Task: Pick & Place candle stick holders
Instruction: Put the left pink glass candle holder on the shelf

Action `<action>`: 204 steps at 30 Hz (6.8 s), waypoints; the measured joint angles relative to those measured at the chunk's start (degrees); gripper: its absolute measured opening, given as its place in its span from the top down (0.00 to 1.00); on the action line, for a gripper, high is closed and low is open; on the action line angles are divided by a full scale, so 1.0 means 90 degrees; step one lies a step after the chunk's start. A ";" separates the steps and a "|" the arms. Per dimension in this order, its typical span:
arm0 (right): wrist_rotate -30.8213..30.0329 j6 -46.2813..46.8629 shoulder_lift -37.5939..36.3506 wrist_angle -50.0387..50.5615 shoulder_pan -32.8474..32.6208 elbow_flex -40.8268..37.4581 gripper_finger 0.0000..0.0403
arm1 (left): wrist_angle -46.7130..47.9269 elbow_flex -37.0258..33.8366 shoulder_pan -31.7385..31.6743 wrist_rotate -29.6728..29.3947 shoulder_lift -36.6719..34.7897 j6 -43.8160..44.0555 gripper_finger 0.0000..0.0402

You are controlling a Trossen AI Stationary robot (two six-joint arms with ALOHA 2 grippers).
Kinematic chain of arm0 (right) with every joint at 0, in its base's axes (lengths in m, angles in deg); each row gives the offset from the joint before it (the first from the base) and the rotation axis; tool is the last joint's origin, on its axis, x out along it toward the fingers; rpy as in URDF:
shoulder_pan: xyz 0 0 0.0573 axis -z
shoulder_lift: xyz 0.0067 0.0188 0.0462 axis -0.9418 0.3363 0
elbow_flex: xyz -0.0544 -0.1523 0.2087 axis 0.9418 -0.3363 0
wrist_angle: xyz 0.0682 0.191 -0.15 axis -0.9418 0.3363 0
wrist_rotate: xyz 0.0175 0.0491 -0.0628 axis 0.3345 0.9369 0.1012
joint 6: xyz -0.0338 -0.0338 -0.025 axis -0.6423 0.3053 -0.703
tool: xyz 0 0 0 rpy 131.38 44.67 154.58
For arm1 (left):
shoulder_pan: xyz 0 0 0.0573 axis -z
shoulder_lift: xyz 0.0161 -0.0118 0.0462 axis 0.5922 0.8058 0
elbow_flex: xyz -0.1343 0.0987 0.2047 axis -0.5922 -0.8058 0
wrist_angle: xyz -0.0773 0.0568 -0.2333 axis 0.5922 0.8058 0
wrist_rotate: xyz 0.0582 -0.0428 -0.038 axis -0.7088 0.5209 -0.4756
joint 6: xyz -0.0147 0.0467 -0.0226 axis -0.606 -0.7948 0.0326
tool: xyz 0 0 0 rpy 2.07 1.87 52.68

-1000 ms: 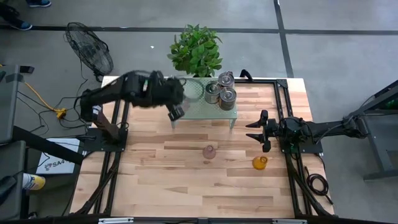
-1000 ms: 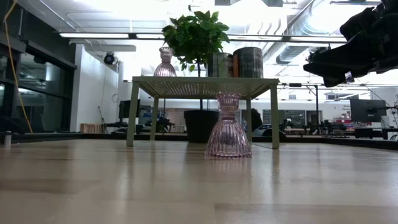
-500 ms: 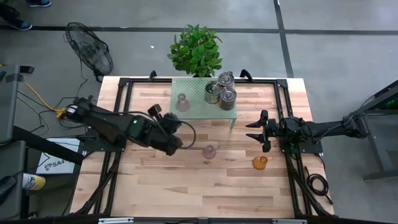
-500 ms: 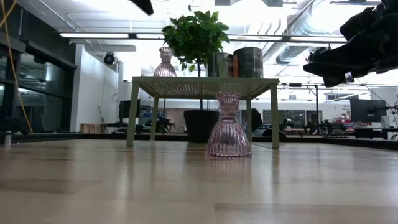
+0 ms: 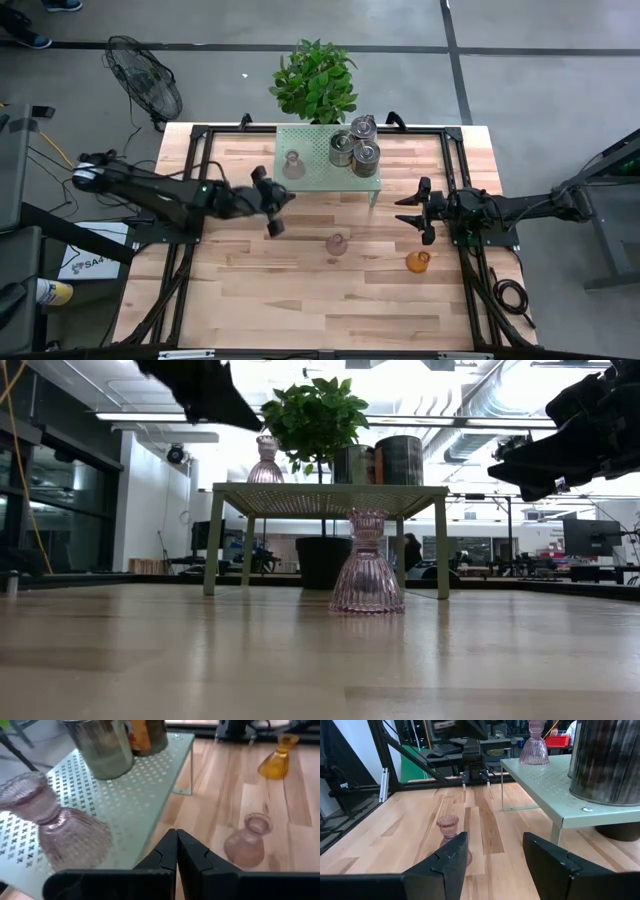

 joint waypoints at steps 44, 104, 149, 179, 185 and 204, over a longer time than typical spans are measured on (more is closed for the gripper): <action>-0.0002 0.0000 -0.0010 0.0000 0.0002 0.0000 0.54 | -0.2316 -0.1576 -0.0999 -0.1336 -0.0208 0.0417 1.00; -0.0002 0.0000 -0.0010 0.0000 0.0000 0.0002 0.54 | -0.4148 -0.1571 -0.2497 0.1106 0.0889 -0.0109 1.00; 0.0000 0.0000 -0.0010 0.0000 0.0000 0.0000 0.54 | -0.4883 -0.0979 -0.2875 0.1548 0.1574 -0.0440 1.00; 0.0000 0.0000 -0.0010 0.0000 0.0001 0.0001 0.54 | -0.4022 -0.0491 -0.2307 -0.0400 0.1895 -0.0320 1.00; 0.0000 0.0000 -0.0010 0.0000 0.0000 0.0000 0.54 | -0.3947 -0.0491 -0.2306 -0.0689 0.1895 -0.0218 1.00; 0.0000 0.0000 -0.0010 0.0000 0.0000 0.0000 0.54 | -0.3917 -0.0496 -0.2346 -0.1303 0.1922 0.0065 1.00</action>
